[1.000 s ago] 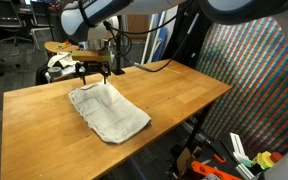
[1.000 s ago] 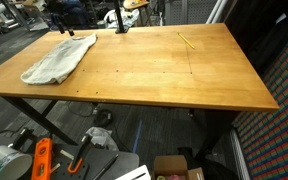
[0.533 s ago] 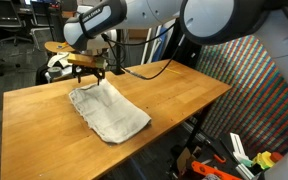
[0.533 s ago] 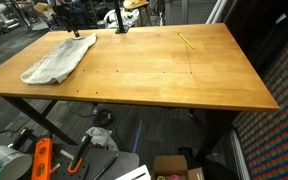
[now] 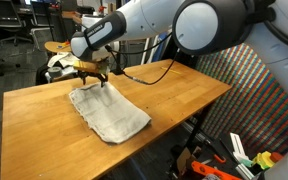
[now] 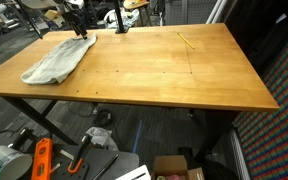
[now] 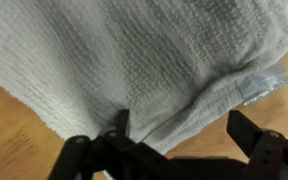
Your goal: Fold the towel in half
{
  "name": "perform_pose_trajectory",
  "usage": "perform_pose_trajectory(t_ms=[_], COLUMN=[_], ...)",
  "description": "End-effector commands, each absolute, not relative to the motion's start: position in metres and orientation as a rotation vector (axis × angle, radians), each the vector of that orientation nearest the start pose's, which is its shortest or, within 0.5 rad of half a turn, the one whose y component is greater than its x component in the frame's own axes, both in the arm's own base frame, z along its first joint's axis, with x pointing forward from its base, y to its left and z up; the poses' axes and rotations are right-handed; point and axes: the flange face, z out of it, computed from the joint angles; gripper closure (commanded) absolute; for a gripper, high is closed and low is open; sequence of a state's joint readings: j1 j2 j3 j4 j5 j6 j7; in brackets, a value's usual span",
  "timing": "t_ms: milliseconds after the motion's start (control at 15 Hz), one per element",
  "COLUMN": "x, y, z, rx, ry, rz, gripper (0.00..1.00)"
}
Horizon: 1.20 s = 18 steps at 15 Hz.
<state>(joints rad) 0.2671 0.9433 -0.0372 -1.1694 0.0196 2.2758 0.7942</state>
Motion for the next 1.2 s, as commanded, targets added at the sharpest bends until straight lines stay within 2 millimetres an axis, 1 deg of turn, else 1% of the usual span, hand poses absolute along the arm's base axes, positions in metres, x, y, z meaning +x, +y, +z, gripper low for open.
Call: perform_pose_trajectory(t_ms=[0,200,400,600,1133], x=[0.756,0.751,0.746,0.745,0.751], y=[0.175,0.167,0.159,0.149,0.118], z=[0.239,0.235,0.225,0.225,0.247], rx=[-3.002,-3.025,-3.036,-3.042,-3.004], ry=[0.796,0.76,0.73,0.726,0.805], rz=[-0.268,-0.241,-0.191,-0.182,-0.234], gripper=[0.0,0.0,0.0,0.0,0.0])
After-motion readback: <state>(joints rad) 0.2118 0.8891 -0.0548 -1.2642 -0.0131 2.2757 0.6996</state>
